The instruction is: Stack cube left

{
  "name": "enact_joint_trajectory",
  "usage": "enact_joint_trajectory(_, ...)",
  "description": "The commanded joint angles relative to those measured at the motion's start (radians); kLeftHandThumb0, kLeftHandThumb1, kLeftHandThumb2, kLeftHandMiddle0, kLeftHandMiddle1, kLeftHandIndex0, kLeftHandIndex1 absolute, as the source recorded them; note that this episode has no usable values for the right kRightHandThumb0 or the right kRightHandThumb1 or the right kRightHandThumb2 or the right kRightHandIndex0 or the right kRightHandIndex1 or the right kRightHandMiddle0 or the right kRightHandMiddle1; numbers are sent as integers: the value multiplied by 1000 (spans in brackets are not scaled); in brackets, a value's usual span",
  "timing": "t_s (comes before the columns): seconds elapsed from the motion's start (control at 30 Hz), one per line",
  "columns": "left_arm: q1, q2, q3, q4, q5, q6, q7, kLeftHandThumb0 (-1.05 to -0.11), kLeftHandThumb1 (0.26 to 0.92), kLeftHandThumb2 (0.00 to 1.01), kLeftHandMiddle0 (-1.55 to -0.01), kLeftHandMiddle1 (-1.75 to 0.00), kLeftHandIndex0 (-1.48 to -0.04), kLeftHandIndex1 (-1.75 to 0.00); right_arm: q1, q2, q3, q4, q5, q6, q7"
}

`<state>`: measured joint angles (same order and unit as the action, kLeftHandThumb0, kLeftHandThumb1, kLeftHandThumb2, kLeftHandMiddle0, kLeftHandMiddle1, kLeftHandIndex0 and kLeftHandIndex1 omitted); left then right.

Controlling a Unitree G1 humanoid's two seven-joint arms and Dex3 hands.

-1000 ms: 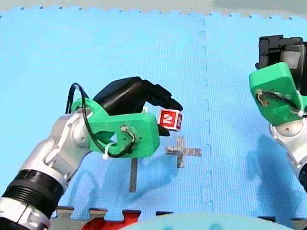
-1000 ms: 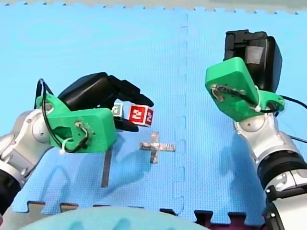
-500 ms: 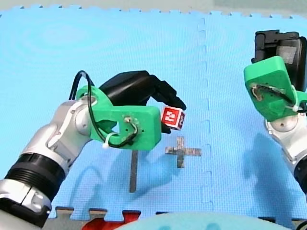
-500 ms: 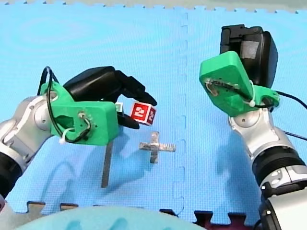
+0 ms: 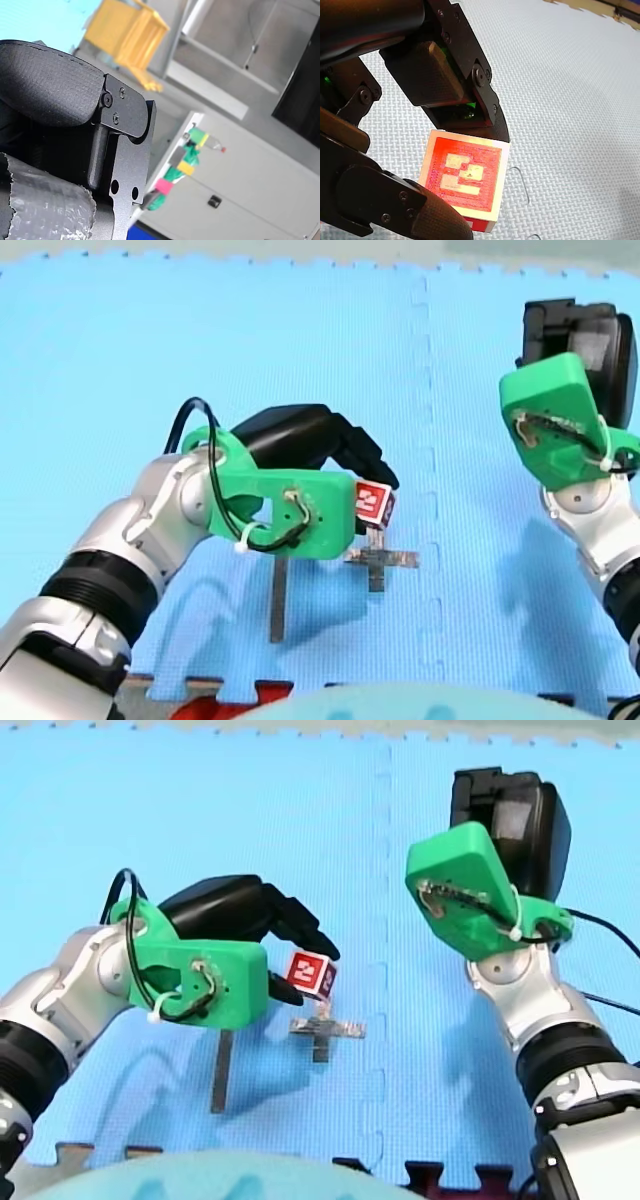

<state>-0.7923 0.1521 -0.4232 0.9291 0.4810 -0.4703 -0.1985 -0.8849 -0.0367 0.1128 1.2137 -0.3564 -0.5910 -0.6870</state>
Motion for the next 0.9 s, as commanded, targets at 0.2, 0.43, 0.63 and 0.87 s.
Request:
enact_joint_trajectory(0.2, -21, -19, -5, 52, 8, -24, 35, -445, 757, 1, -1021, -1746, -1362, -15, -6, -6, -1, -2, 1, -1, -4)
enact_joint_trajectory(0.43, -28, -27, -5, 80, 9, -35, 56, -434, 758, 1, -1031, -1746, -1368, -18, -4, -9, -2, -5, 2, -2, -4)
enact_joint_trajectory(0.63, -30, -25, -4, 102, 8, -45, 62, -440, 760, 2, -1036, -1746, -1359, -12, -2, -16, -4, -9, 2, -5, -6)
enact_joint_trajectory(0.87, -34, -8, -1, 116, 10, -45, 66, -455, 761, 1, -1039, -1746, -1332, 0, 11, -26, -5, -15, 2, -16, -9)
